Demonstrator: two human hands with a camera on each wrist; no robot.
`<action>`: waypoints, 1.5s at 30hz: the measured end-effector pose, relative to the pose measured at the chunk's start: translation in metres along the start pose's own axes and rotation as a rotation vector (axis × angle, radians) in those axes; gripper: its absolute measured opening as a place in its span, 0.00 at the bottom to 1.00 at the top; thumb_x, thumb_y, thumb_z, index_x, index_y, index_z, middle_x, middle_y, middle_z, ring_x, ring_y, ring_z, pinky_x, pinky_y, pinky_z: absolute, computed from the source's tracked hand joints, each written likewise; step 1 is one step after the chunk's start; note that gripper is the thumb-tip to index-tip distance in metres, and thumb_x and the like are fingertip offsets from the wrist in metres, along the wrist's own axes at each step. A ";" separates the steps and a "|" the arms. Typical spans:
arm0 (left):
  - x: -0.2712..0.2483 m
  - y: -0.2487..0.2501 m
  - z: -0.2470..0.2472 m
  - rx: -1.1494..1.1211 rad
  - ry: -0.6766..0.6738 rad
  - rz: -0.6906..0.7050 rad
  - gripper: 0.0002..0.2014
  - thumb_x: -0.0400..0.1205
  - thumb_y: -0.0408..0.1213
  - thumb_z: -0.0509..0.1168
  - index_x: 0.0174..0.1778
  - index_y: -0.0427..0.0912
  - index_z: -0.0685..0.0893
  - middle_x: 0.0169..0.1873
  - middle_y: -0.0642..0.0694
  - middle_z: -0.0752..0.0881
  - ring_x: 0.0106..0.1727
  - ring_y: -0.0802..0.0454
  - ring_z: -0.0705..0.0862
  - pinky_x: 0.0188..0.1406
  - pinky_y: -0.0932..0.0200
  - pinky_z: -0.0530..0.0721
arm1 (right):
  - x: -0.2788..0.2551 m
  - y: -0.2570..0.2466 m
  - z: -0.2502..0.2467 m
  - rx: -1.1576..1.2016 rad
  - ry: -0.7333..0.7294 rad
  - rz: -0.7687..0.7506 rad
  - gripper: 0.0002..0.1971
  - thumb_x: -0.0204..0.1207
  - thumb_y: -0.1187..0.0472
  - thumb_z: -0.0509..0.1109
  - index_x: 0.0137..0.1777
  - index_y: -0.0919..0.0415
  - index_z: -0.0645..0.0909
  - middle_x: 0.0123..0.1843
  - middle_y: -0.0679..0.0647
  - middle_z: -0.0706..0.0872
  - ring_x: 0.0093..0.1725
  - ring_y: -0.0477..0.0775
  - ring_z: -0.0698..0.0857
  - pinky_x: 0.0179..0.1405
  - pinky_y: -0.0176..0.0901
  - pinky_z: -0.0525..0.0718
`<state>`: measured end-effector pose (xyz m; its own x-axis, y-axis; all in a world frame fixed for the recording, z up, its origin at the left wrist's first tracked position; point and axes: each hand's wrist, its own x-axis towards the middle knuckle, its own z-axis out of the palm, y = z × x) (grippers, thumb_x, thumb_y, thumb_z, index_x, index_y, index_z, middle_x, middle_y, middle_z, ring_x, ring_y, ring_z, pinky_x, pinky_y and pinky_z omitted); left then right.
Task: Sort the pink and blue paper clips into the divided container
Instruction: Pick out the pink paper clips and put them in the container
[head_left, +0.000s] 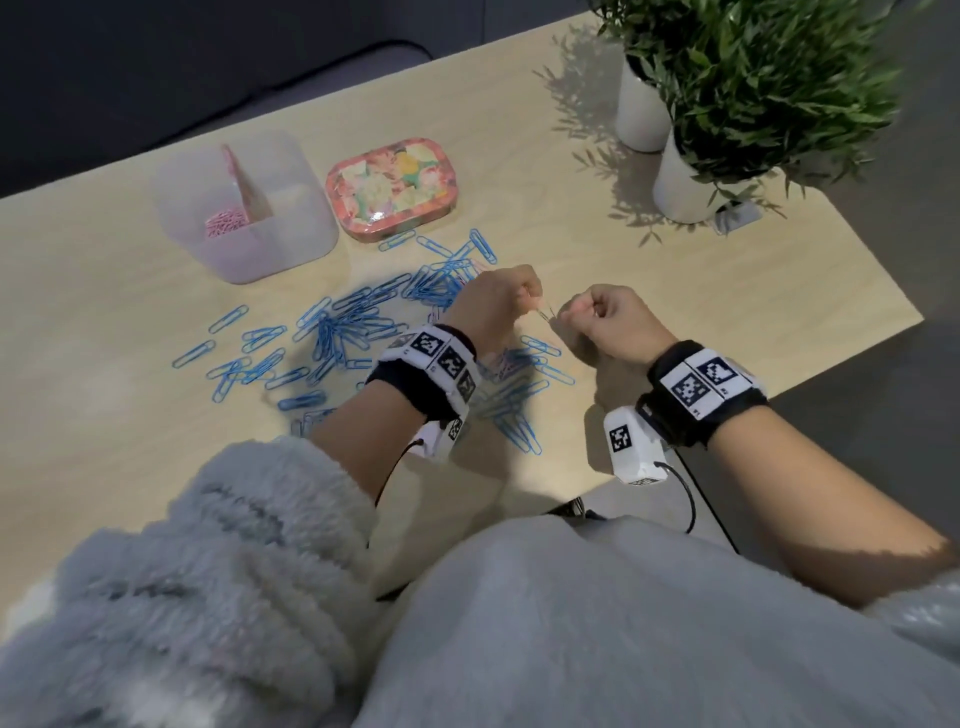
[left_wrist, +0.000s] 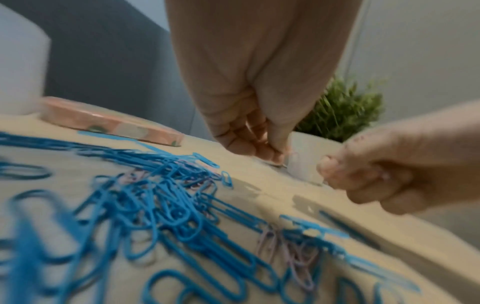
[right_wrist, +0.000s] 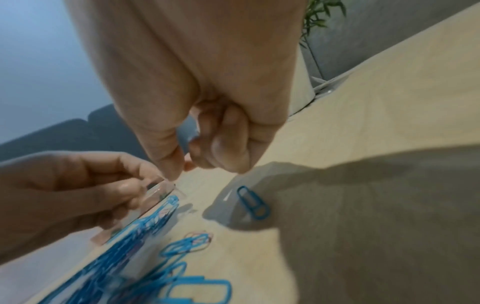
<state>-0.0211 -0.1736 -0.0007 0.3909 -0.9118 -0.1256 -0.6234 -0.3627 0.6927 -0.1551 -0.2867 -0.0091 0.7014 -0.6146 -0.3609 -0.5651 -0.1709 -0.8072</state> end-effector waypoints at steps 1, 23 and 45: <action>-0.004 -0.003 -0.004 -0.049 0.029 -0.012 0.09 0.81 0.29 0.59 0.52 0.35 0.83 0.42 0.39 0.85 0.44 0.49 0.80 0.51 0.55 0.77 | 0.001 0.000 0.002 0.011 -0.007 -0.001 0.13 0.72 0.67 0.72 0.30 0.56 0.74 0.20 0.50 0.76 0.15 0.38 0.71 0.20 0.34 0.71; -0.065 -0.021 0.007 0.210 -0.043 -0.244 0.13 0.79 0.48 0.66 0.50 0.42 0.79 0.44 0.47 0.82 0.46 0.48 0.79 0.44 0.55 0.73 | -0.013 -0.003 0.016 -0.493 0.151 0.008 0.07 0.69 0.53 0.71 0.39 0.56 0.83 0.45 0.57 0.89 0.50 0.62 0.85 0.49 0.49 0.81; -0.053 -0.023 -0.013 -0.136 -0.027 -0.283 0.08 0.81 0.41 0.64 0.40 0.40 0.79 0.32 0.49 0.77 0.35 0.52 0.74 0.37 0.59 0.71 | -0.004 -0.018 0.009 0.421 -0.080 0.192 0.10 0.75 0.76 0.55 0.45 0.64 0.75 0.22 0.54 0.77 0.14 0.45 0.70 0.17 0.31 0.60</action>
<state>-0.0191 -0.1142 -0.0003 0.5168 -0.7837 -0.3446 -0.3952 -0.5755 0.7160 -0.1442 -0.2745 0.0029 0.6419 -0.5401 -0.5442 -0.4743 0.2779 -0.8353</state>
